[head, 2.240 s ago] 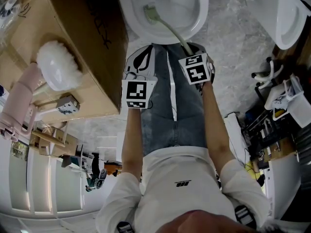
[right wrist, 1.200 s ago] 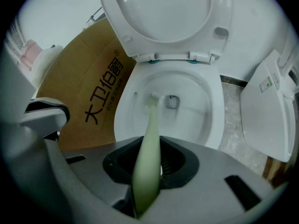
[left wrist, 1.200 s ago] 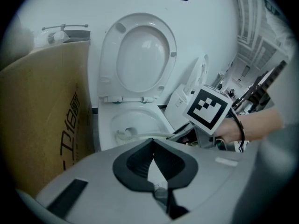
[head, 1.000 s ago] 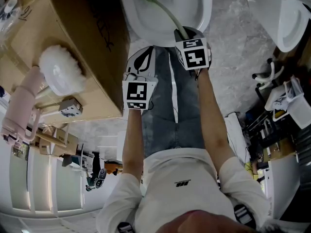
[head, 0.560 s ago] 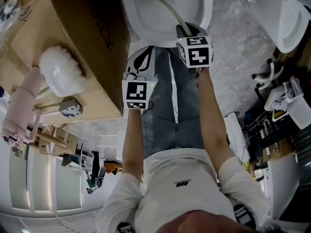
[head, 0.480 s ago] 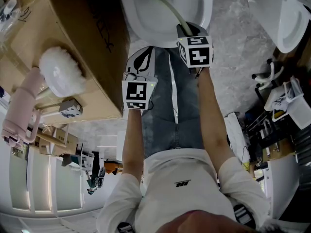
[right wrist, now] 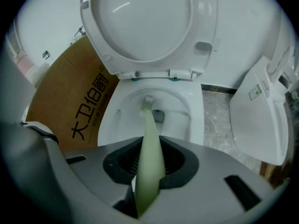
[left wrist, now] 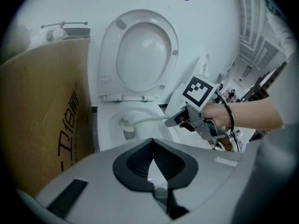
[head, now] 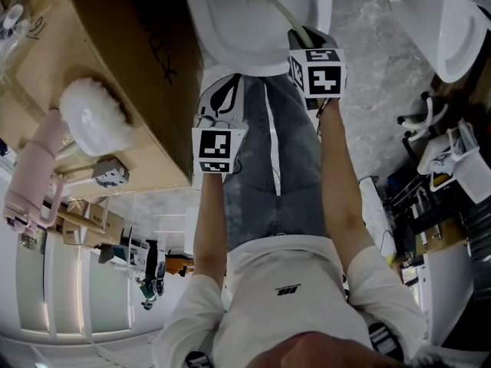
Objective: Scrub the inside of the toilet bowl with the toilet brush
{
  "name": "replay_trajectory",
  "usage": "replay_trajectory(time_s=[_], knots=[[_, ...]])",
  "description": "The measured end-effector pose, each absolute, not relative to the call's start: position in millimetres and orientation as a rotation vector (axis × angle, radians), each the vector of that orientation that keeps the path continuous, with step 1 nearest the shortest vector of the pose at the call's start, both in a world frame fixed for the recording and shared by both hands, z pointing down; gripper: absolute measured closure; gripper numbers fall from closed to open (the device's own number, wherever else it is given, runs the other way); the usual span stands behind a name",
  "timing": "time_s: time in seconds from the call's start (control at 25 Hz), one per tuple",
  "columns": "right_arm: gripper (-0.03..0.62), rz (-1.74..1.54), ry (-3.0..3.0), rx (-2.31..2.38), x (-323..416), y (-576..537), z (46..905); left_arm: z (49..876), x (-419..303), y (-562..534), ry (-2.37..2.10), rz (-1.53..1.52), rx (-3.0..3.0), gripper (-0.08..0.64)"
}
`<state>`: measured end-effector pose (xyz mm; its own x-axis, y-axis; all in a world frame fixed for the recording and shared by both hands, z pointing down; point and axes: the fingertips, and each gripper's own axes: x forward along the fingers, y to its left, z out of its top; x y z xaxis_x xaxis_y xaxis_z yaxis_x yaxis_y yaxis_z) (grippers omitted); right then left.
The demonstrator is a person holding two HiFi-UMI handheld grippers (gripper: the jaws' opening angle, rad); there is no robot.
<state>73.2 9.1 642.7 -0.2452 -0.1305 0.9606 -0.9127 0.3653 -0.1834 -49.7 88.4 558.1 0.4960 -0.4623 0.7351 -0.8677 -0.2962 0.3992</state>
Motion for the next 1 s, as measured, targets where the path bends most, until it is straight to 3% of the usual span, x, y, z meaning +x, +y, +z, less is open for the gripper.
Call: replay_trajectory(time_s=[1.0], knots=[[0.526,0.855,-1.558,0.993,151.5,0.4,630.0,555.7,-31.4,90.5,-1.103,0.63,1.933,0.551]])
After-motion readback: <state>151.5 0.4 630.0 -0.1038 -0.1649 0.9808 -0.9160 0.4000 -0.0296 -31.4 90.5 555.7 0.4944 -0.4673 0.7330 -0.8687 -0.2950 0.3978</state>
